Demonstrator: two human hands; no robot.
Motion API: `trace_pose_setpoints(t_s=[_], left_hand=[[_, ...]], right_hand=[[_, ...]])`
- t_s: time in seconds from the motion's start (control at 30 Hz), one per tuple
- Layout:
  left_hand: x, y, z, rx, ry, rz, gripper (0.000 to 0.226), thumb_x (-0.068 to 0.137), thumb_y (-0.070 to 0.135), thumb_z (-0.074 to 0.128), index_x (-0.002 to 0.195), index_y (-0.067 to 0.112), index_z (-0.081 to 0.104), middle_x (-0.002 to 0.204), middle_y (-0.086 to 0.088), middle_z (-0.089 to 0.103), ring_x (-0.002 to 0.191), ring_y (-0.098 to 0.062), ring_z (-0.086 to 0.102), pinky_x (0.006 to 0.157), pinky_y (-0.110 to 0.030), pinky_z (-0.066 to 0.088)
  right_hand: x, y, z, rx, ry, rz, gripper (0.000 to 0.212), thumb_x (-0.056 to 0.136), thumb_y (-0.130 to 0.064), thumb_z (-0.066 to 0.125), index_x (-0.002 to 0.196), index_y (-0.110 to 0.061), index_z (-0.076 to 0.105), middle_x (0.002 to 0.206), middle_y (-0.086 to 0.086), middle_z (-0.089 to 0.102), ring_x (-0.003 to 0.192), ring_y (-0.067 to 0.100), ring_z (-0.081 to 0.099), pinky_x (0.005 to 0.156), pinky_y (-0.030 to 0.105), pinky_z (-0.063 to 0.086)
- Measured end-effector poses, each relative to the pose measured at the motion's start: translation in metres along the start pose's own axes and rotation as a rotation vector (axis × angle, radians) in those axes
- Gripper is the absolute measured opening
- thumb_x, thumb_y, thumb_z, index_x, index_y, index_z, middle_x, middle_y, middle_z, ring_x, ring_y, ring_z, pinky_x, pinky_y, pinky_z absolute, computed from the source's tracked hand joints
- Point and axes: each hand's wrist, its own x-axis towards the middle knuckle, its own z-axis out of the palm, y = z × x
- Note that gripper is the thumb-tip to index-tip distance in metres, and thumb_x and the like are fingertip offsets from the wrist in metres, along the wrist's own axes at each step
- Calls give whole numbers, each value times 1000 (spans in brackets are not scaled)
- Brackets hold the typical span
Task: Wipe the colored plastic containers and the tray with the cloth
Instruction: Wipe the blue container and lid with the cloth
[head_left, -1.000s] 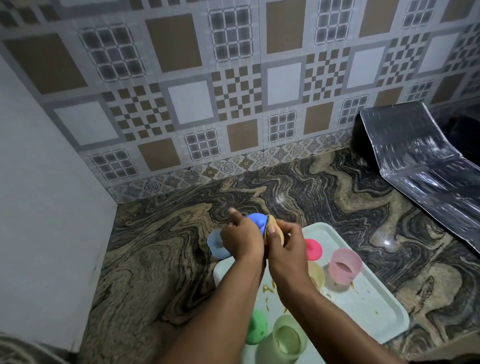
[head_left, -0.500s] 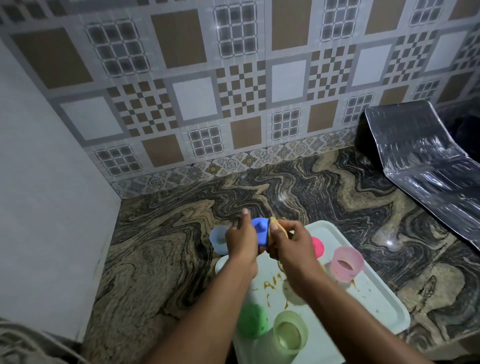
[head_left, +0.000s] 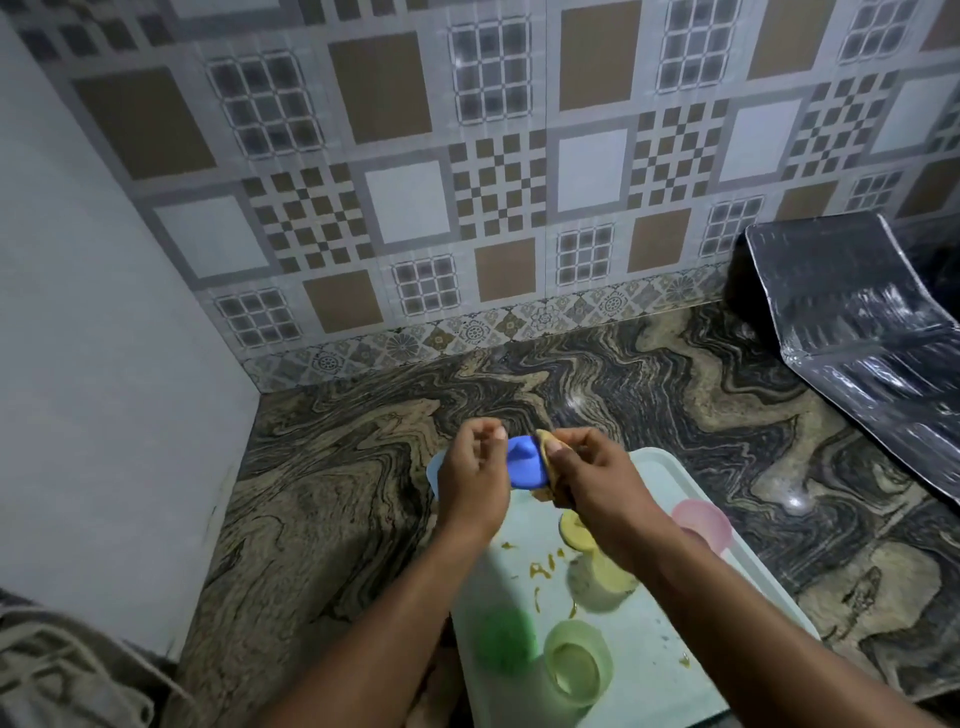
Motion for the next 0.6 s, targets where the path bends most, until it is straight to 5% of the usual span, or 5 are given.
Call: trace_pose_setpoints(t_s=[0.17,0.33,0.6], left_hand=[[9,5,-24,166,-330,300,17,91,18,70,105,27,76,107,5,73,96,-3,68,83,-16,52],[0,8,-17,261,-219,268,15,85,29,79,99,24,78,98,7,73,88,-8,70,82,-30,58],[-13,5,-3,364,-203,267,17,87,42,64,100,31,65,96,8,69,87,-13,67,77,-46,59]], right_hand=[[19,-14,-25,-102,-135,82,16,103,-15,53,106,-2,62,72,11,64,47,15,59,56,30,43],[24,-10,-27,-151,-191,132,19,104,-19,51,102,-4,63,77,15,68,53,18,63,62,35,47],[34,-10,-40,-98,-276,234,18,103,-12,50,99,-3,64,78,19,67,58,26,65,60,34,47]])
